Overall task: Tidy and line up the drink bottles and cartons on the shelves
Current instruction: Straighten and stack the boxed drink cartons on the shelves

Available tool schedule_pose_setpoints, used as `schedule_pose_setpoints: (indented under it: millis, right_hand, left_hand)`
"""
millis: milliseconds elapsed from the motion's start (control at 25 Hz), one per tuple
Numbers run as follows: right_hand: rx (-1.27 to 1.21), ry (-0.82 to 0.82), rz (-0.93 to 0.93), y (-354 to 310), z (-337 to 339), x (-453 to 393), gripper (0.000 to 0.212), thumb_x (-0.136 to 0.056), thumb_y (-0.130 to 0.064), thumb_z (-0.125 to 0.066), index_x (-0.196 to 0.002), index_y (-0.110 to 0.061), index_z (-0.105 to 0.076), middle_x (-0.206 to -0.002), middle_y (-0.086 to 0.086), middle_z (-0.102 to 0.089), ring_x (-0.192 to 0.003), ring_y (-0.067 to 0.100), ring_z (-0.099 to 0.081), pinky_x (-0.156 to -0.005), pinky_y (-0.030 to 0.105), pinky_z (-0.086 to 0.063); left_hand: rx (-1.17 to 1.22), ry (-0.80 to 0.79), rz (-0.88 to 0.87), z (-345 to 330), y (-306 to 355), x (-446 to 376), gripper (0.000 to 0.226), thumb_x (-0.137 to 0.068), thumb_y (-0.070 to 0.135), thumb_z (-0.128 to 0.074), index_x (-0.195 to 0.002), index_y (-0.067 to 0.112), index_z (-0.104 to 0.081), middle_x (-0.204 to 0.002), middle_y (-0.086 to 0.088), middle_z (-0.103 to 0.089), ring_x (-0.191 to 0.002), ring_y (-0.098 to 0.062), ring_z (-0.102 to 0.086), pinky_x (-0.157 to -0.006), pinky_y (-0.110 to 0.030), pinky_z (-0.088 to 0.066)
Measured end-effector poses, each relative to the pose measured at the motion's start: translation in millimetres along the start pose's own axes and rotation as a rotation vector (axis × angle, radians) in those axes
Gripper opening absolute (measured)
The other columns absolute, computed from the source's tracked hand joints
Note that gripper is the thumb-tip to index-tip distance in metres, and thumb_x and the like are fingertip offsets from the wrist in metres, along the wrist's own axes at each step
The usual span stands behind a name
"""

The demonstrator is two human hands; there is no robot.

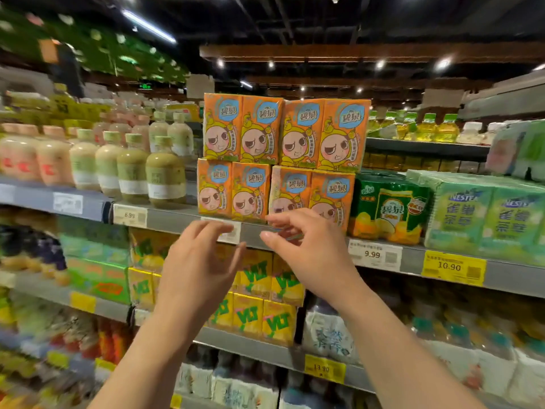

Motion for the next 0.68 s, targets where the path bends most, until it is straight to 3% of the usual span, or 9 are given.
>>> schedule_pose_setpoints:
  millis: [80,240,440,680]
  right_hand:
    - [-0.072,-0.064,-0.034,9,-17,10,0.023,-0.085,-0.036,-0.072,-0.107,-0.033,-0.071,-0.099,-0.017,-0.063,-0.085,-0.006,-0.059,-0.074,0.007,-0.046]
    - [-0.124,-0.167,-0.084,12,-66,26,0.021,-0.083,-0.035,-0.074,-0.103,-0.034,-0.072,-0.098,-0.016,-0.065,-0.084,-0.003,-0.062,-0.081,0.024,-0.053]
    - [-0.132,-0.232,-0.108,-7,-135,33,0.025,-0.083,-0.034,-0.074,-0.107,-0.030,-0.072,-0.097,-0.014,-0.065,-0.079,-0.007,-0.060,-0.069,0.003,-0.042]
    - [-0.156,-0.184,-0.261,-50,-248,21,0.038,-0.085,-0.034,-0.071,-0.121,-0.025,-0.064,-0.110,-0.009,-0.064,-0.085,-0.004,-0.061,-0.070,0.011,-0.044]
  left_hand:
    - [-0.079,-0.059,0.081,3,-14,25,0.028,-0.081,0.034,-0.076,-0.101,0.016,-0.071,-0.098,0.000,-0.068,-0.085,-0.021,-0.066,-0.072,-0.030,-0.051]
    - [-0.156,-0.144,0.272,19,-48,65,0.031,-0.084,0.040,-0.072,-0.105,0.018,-0.071,-0.102,0.003,-0.067,-0.095,-0.017,-0.065,-0.081,-0.032,-0.051]
    - [-0.211,-0.168,0.414,49,-108,87,0.036,-0.086,0.043,-0.067,-0.114,0.019,-0.069,-0.113,0.004,-0.066,-0.104,-0.015,-0.063,-0.088,-0.030,-0.049]
    - [-0.237,-0.201,0.431,99,-229,63,0.048,-0.088,0.048,-0.064,-0.124,0.017,-0.064,-0.119,0.000,-0.066,-0.106,-0.014,-0.063,-0.088,-0.029,-0.047]
Point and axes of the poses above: each hand's wrist, its own x-axis away from the middle knuckle, its own z-axis out of the back of the hand, y = z × x, the point moved 2 cm from there along -x, towards the middle knuckle
